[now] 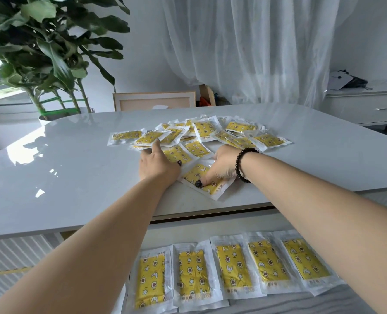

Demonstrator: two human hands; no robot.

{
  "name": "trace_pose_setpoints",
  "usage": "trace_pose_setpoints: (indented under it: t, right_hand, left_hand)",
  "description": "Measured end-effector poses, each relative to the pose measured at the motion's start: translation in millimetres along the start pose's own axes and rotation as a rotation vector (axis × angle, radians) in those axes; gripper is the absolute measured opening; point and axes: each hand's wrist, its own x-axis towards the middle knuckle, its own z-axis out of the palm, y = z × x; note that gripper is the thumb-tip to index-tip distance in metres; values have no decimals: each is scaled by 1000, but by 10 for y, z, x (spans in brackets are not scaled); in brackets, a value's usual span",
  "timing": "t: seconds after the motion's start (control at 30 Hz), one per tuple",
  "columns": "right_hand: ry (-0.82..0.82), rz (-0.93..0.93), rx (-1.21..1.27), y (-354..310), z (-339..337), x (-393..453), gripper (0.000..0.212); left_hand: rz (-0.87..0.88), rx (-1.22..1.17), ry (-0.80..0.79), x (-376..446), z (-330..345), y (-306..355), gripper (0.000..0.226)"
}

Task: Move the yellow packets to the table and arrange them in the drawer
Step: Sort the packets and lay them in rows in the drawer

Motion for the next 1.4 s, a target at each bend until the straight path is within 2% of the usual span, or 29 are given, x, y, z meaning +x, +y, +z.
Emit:
trace_pose_setpoints:
  t: [0.1,0.2,0.3,0.37,0.53,0.67,0.8,0.97,1.03,1.1,1.23,1.33,1.4]
  right_hand:
    - [-1,-19,106,17,34,10,97]
    - [210,-107,248,128,243,33,46]
    - [428,-181,420,220,387,35,44]
    - [521,-195,473,221,385,21,56]
    - [657,-265,500,212,410,66,47]
    - [650,-314,557,215,404,66,42]
    - [602,-321,599,200,393,52,33]
    - [507,-315,639,201,392,58,37]
    - [462,-301,664,206,384,57,38]
    - [392,-280,713,210,369,69,39]
    - [316,-263,813,252,347,88,47]
    - [336,-267,823,282,362,111,44]
    - [408,-211,751,280,371,141,43]
  left_hand:
    - [-36,-3,71,-23,-19,3,76]
    - [-64,-2,91,-13,-55,-5,68]
    - [-83,-52,110,64,-77,-67,58]
    - [-129,-169,123,108,-91,-110,54]
    - [-141,-474,169,59,-107,-96,38]
    - [-69,-846,240,28,-141,-102,29]
    - [13,-978,217,-33,-171,-113,31]
    - [123,-953,7,-51,-158,-122,32]
    - [157,-892,-72,-70,-140,-87,24]
    - [158,-839,-83,-85,-126,-61,16]
    - [114,-867,-40,-30,-123,-83,18]
    - [104,-911,-96,-27,-140,-93,18]
    - [101,-945,-134,-31,-145,-88,21]
